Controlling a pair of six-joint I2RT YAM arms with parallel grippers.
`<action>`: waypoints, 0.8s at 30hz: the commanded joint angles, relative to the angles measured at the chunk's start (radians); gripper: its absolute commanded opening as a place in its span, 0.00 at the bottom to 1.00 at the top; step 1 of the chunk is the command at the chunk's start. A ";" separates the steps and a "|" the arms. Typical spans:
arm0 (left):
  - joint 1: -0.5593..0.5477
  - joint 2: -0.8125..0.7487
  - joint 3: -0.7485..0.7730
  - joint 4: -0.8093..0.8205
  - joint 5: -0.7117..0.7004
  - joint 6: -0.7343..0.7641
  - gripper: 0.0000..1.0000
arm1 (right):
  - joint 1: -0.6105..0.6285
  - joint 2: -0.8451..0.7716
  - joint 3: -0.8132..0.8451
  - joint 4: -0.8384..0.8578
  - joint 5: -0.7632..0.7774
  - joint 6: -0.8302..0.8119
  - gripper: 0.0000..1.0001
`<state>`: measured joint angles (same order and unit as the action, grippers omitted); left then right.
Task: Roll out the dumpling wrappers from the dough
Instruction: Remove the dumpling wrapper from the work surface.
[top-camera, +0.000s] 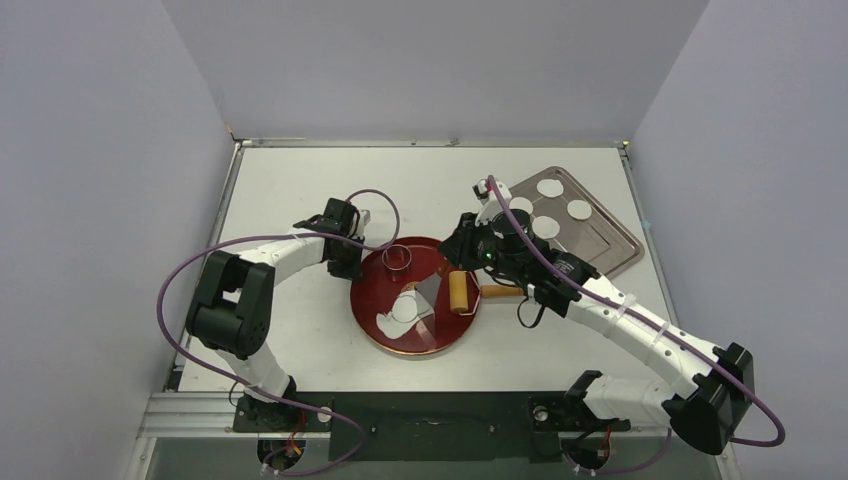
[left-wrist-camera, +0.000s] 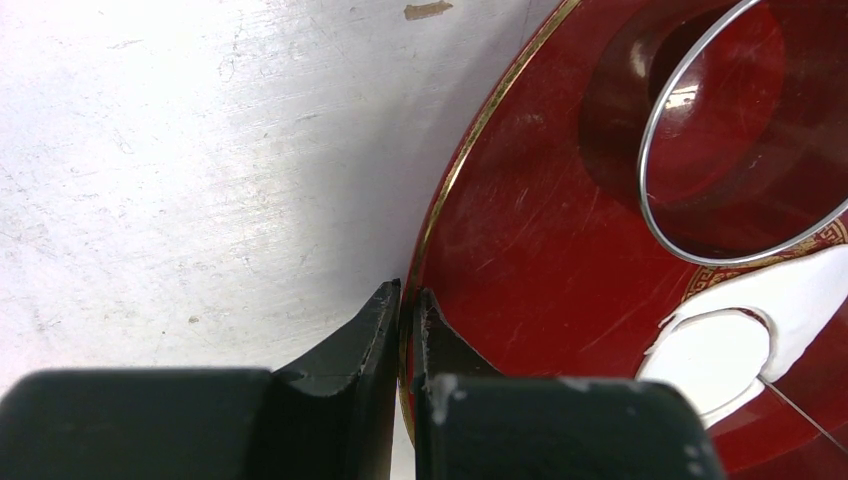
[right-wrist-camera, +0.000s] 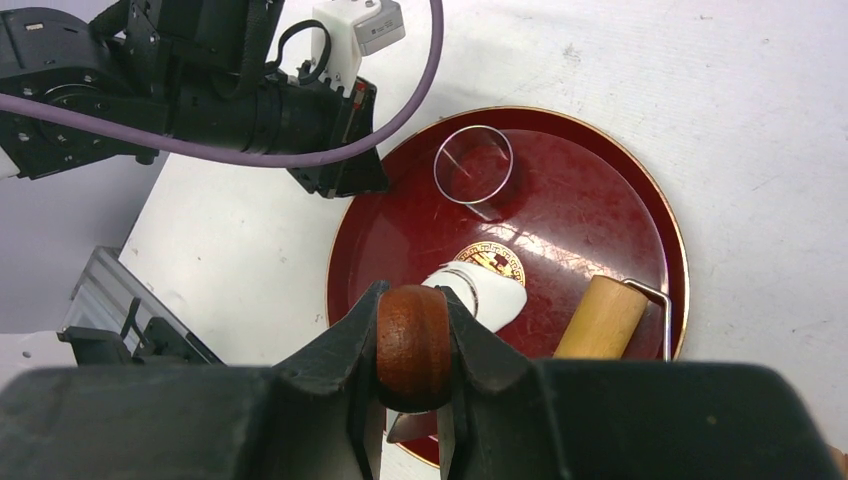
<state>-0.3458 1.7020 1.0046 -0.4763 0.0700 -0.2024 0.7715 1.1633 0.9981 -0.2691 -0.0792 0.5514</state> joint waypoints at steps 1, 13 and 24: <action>0.007 -0.036 0.010 0.040 -0.022 -0.002 0.00 | -0.011 0.007 0.029 -0.078 0.102 -0.036 0.00; 0.006 -0.044 -0.001 0.047 -0.015 0.008 0.00 | -0.010 0.044 0.098 -0.125 0.156 -0.052 0.00; 0.007 -0.045 -0.006 0.056 -0.008 0.017 0.00 | -0.010 0.090 0.101 -0.065 0.172 -0.064 0.00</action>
<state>-0.3458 1.7016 1.0027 -0.4667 0.0875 -0.1993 0.7719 1.2221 1.0721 -0.3210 0.0097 0.5598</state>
